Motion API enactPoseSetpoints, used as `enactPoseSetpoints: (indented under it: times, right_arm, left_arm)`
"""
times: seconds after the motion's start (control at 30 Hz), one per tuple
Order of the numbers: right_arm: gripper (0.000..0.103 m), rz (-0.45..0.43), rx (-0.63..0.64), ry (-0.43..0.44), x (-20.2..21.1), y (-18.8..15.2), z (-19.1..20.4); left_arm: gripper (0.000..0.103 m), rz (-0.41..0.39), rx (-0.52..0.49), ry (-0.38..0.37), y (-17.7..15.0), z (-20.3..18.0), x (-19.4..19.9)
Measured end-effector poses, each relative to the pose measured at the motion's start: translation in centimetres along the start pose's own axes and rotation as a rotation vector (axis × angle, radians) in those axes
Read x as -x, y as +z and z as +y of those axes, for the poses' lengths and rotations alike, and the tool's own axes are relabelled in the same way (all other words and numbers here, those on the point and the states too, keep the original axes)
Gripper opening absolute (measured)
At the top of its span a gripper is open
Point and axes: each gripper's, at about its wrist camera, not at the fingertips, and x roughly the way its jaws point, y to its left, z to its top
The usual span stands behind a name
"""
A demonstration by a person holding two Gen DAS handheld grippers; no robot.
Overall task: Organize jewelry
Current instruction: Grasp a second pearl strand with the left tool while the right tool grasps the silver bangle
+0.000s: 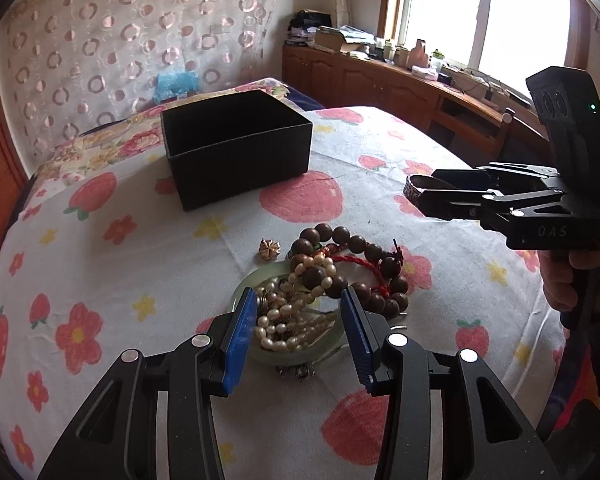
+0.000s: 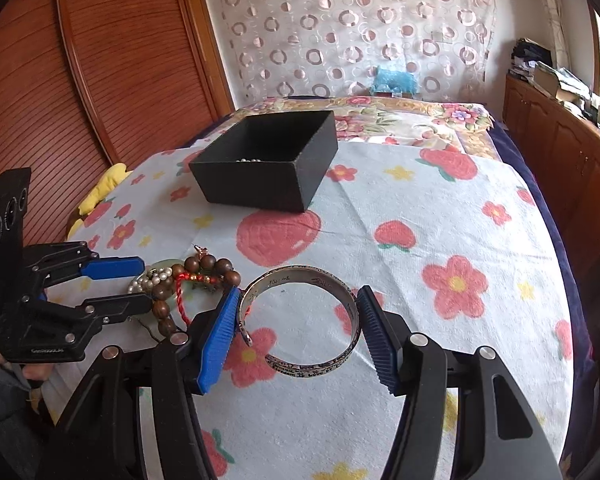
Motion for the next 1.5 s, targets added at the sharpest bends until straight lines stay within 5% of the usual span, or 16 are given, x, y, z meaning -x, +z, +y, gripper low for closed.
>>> enactPoseSetpoints:
  times: [0.43, 1.5]
  right_arm:
    - [0.062, -0.001, -0.007, 0.012, -0.1, -0.4, 0.2]
    - [0.062, -0.041, 0.062, 0.022, -0.5, 3.2, 2.9]
  left_arm:
    - [0.005, 0.007, 0.024, -0.016, 0.6, 0.9, -0.7]
    - [0.004, -0.321, 0.066, 0.064, 8.0, 2.4, 10.2]
